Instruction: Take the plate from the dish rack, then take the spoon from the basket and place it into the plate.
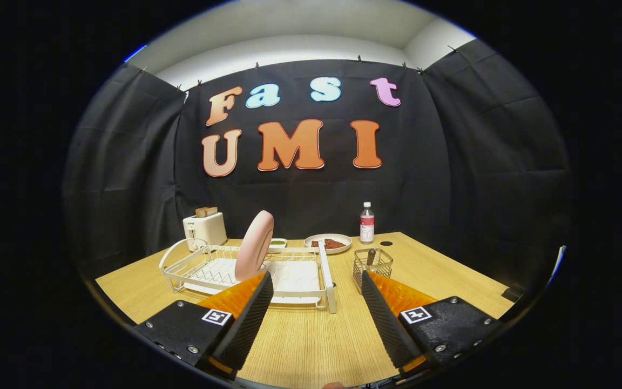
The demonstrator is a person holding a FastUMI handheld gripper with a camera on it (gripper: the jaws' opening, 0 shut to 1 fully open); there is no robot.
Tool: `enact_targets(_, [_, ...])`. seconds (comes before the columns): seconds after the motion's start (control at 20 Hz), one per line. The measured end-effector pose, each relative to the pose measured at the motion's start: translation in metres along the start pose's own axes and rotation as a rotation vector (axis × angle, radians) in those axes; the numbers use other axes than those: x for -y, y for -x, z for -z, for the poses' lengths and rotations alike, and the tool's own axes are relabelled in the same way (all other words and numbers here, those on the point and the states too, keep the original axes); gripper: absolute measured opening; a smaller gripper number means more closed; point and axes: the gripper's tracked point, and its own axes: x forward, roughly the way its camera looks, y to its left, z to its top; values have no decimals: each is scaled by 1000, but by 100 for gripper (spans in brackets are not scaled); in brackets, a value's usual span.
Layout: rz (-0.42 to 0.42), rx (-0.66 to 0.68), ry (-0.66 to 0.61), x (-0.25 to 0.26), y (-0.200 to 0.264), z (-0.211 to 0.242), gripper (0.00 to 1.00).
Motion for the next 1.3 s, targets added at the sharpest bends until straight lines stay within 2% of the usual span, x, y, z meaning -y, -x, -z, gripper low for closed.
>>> enact_targets(0.3, [-15, -6, -19, -6, -5, -2, 98])
enact_targets(0.6, [-71, -4, -89, -25, -30, -36, 98])
enact_targets(0.95, [-120, -25, -46, -59, -89, -79, 98])
enact_targets(1.3, [-159, -132, 20, -104, -166, -76, 98])
